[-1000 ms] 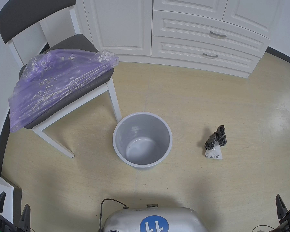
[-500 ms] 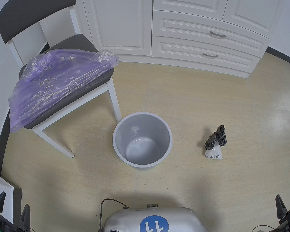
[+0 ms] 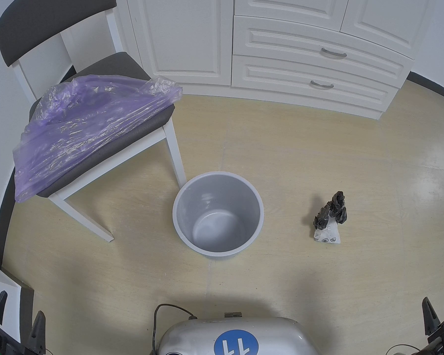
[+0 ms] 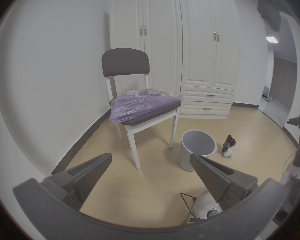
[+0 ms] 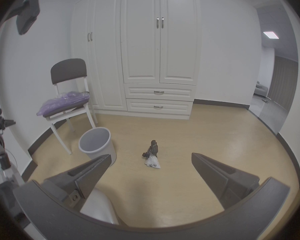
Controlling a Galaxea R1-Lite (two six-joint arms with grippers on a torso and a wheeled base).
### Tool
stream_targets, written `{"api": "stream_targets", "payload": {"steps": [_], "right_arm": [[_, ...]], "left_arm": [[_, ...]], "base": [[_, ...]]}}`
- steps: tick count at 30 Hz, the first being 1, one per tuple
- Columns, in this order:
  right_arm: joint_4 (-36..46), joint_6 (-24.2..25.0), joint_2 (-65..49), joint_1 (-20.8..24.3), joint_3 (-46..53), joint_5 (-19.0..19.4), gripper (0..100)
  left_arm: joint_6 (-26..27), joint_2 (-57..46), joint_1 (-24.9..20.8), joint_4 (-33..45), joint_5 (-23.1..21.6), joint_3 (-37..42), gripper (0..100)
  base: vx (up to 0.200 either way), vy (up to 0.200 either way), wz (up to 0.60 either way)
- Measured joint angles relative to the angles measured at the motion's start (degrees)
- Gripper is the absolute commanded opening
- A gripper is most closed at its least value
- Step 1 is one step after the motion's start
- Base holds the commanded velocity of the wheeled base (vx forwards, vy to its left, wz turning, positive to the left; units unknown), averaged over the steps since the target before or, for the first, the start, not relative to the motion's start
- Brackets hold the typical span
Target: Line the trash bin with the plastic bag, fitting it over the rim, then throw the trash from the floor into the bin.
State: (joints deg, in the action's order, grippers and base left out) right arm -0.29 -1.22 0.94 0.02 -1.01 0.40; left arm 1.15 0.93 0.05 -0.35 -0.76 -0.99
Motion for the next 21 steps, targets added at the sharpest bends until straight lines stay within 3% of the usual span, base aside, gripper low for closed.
{"api": "stream_targets", "payload": {"steps": [5, 9, 15, 21], "right_arm": [[-1.4, 6.08, -0.01, 0.07, -0.69, -0.11, 100], [-1.51, 9.97, 0.18, 0.35, -5.79, 0.74, 100], [-1.84, 7.31, 4.44, 2.36, -12.46, 3.29, 100], [-7.69, 6.72, 16.12, 4.0, -18.03, 4.27, 100]], "left_arm": [[-3.44, 0.0, 0.0, -1.72, 0.71, -0.22, 100], [-4.75, 0.26, -0.35, -3.91, -1.84, -4.18, 100], [-1.9, 5.77, -1.45, -3.04, -3.49, -13.47, 100], [2.9, 17.68, -1.67, -1.94, 0.8, -20.09, 100]], "base": [[0.0, 0.0, 0.0], [0.0, 0.0, 0.0], [0.0, 0.0, 0.0], [0.0, 0.0, 0.0]]}}
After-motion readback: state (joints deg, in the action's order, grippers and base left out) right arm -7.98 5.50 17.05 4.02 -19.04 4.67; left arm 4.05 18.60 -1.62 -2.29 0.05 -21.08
